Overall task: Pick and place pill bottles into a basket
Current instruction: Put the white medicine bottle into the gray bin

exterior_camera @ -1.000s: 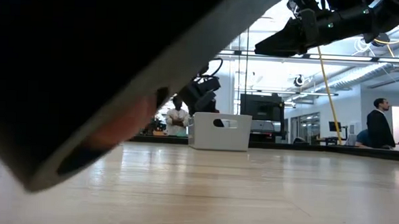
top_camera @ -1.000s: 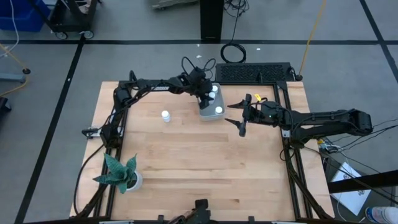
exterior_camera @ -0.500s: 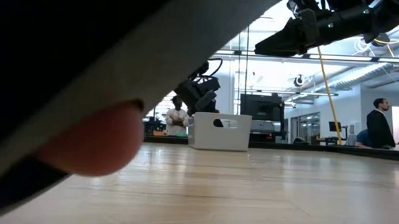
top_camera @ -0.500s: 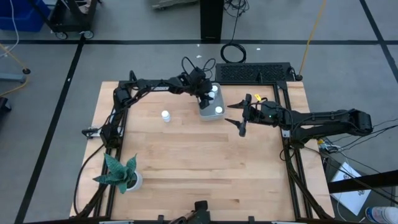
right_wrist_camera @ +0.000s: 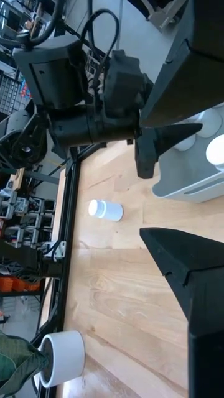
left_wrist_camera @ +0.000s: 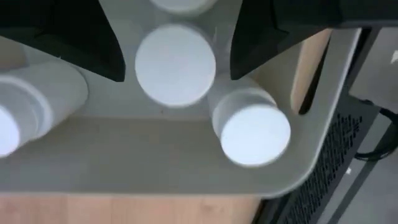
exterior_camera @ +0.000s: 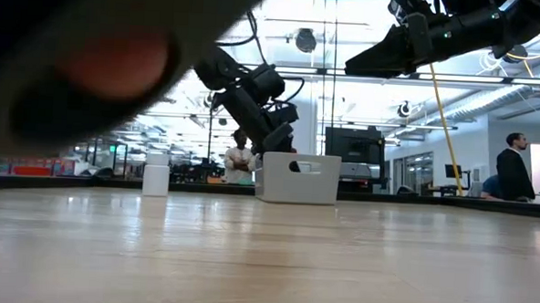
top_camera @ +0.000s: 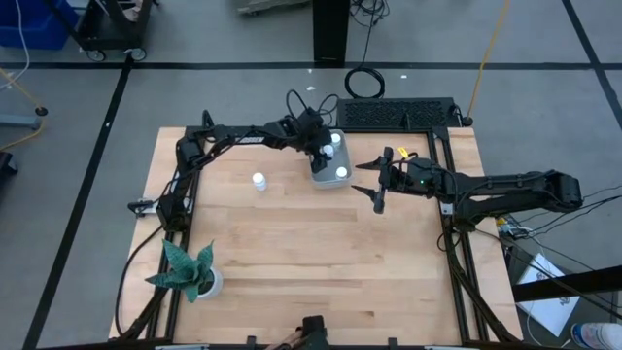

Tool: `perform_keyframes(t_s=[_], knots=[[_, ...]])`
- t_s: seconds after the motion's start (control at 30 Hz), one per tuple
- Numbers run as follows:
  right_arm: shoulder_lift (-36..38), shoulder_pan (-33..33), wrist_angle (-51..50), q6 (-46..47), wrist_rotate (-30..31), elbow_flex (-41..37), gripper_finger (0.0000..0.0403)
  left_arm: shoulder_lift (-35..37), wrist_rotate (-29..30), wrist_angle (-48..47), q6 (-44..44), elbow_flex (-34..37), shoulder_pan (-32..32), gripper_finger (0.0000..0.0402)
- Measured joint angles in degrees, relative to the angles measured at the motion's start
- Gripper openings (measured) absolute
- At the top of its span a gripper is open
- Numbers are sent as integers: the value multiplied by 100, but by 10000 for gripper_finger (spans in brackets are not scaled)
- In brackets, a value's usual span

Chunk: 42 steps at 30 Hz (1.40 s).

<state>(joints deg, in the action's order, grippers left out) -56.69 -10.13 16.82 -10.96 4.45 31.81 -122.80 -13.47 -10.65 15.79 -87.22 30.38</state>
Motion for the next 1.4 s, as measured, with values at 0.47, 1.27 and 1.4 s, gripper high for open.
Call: perform_keyframes(t_s=[0.47,1.27,1.4], knots=[[0,0,-27,27,-2,0,267,755,46,-384,7,0,-94,279],[0,9,-124,305,-15,0,268,3277,-671,-239,-766,1616,-152,13],[0,9,-126,462,-11,0,267,3954,-780,669,-1001,2597,-222,9]])
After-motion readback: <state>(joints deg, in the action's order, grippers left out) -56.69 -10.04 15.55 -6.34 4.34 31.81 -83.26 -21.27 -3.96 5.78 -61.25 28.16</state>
